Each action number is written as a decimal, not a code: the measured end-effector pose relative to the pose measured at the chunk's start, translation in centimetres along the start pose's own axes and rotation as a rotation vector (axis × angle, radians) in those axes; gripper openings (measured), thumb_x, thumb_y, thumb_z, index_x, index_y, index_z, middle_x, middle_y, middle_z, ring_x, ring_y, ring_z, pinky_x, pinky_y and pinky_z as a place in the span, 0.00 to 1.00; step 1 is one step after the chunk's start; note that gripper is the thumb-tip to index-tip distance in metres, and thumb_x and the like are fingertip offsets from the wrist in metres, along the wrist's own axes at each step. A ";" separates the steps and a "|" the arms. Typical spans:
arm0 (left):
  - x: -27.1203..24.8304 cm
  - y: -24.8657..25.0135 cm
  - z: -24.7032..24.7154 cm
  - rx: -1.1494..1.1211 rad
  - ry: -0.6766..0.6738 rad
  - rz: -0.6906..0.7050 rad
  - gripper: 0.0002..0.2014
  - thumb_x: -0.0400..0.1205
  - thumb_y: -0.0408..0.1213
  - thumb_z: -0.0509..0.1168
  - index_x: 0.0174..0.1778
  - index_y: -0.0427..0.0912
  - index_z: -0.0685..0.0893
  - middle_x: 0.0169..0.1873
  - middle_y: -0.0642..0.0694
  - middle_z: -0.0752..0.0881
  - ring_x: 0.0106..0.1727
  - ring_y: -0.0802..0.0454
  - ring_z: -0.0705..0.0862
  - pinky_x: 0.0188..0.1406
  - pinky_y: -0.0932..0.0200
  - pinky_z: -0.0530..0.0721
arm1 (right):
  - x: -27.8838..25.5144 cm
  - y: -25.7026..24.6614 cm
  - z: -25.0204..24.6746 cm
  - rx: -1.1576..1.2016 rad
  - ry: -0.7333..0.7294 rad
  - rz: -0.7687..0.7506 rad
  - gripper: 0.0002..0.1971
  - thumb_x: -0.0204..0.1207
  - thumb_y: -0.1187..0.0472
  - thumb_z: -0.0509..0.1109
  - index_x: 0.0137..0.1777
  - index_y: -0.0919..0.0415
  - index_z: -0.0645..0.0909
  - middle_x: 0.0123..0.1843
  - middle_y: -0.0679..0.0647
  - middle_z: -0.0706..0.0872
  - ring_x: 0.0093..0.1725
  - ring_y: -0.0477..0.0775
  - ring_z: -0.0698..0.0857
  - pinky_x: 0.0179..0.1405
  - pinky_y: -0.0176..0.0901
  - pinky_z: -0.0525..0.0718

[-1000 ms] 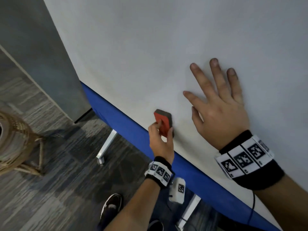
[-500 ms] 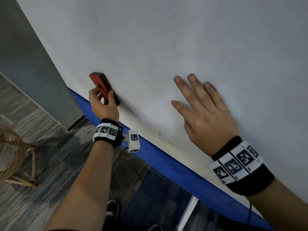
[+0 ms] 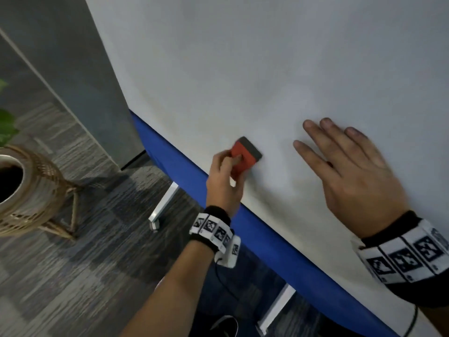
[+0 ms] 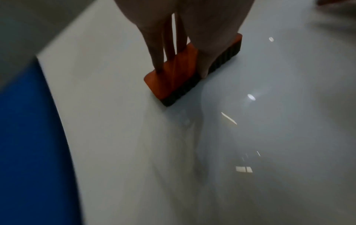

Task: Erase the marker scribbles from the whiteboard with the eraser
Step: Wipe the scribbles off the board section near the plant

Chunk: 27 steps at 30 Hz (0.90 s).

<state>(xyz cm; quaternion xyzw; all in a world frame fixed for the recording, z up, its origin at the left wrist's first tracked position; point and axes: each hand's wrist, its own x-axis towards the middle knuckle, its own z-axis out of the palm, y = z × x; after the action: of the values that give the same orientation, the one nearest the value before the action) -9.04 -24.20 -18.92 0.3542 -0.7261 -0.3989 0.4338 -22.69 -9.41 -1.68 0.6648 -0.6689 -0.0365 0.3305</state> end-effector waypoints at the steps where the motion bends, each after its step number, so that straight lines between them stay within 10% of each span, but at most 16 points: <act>1: 2.2 -0.5 -1.5 -0.040 0.073 -0.033 0.16 0.79 0.26 0.78 0.58 0.44 0.82 0.64 0.44 0.82 0.58 0.57 0.82 0.63 0.74 0.82 | -0.2 0.1 -0.1 -0.019 -0.013 -0.013 0.33 0.78 0.81 0.60 0.84 0.66 0.71 0.87 0.65 0.66 0.87 0.64 0.66 0.91 0.54 0.53; 3: 7.4 -0.6 -4.0 -0.186 0.271 -0.148 0.17 0.81 0.28 0.77 0.58 0.47 0.78 0.62 0.42 0.84 0.61 0.50 0.85 0.62 0.55 0.91 | -0.4 -0.1 -0.2 -0.043 -0.035 -0.027 0.33 0.79 0.81 0.58 0.85 0.66 0.70 0.87 0.66 0.66 0.87 0.65 0.66 0.90 0.56 0.54; 7: 13.0 -0.9 -5.4 -0.178 0.379 -0.195 0.15 0.81 0.38 0.75 0.59 0.42 0.77 0.59 0.41 0.86 0.60 0.49 0.88 0.55 0.53 0.92 | -0.2 -0.4 -0.2 0.001 -0.061 -0.009 0.35 0.77 0.82 0.59 0.85 0.65 0.69 0.88 0.64 0.66 0.87 0.64 0.66 0.90 0.55 0.55; 13: 6.0 -4.4 -0.9 -0.197 0.323 -0.402 0.16 0.85 0.34 0.73 0.64 0.41 0.76 0.64 0.42 0.84 0.63 0.50 0.86 0.60 0.50 0.92 | -1.6 -0.5 -0.3 0.024 -0.121 0.010 0.36 0.77 0.78 0.58 0.87 0.62 0.67 0.89 0.61 0.64 0.88 0.62 0.64 0.90 0.54 0.53; 20: -6.7 -1.2 6.2 -0.175 0.059 -0.674 0.16 0.85 0.32 0.73 0.53 0.45 0.69 0.50 0.49 0.82 0.44 0.55 0.82 0.49 0.50 0.84 | -4.8 -2.3 0.4 0.034 -0.196 0.115 0.42 0.75 0.75 0.62 0.90 0.59 0.58 0.90 0.59 0.61 0.89 0.59 0.61 0.90 0.53 0.50; 25: -13.0 4.6 9.8 -0.183 -0.125 -0.511 0.21 0.79 0.22 0.74 0.49 0.51 0.72 0.54 0.54 0.75 0.47 0.60 0.80 0.46 0.70 0.79 | -4.9 -2.9 -0.2 0.161 -0.130 0.178 0.29 0.87 0.67 0.49 0.89 0.59 0.63 0.88 0.59 0.67 0.87 0.59 0.67 0.88 0.53 0.59; 27: -12.1 4.7 8.6 -0.206 -0.124 -0.488 0.18 0.81 0.28 0.76 0.54 0.51 0.75 0.57 0.55 0.76 0.51 0.65 0.81 0.50 0.65 0.85 | -5.5 -2.0 -1.0 0.191 -0.107 0.179 0.34 0.80 0.73 0.61 0.88 0.59 0.65 0.86 0.59 0.71 0.86 0.59 0.69 0.83 0.54 0.66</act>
<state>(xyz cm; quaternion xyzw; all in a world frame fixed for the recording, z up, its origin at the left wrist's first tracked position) -13.20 -9.40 -21.62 0.4474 -0.6000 -0.5845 0.3132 -21.06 -4.23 -4.00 0.6280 -0.7426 0.0214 0.2315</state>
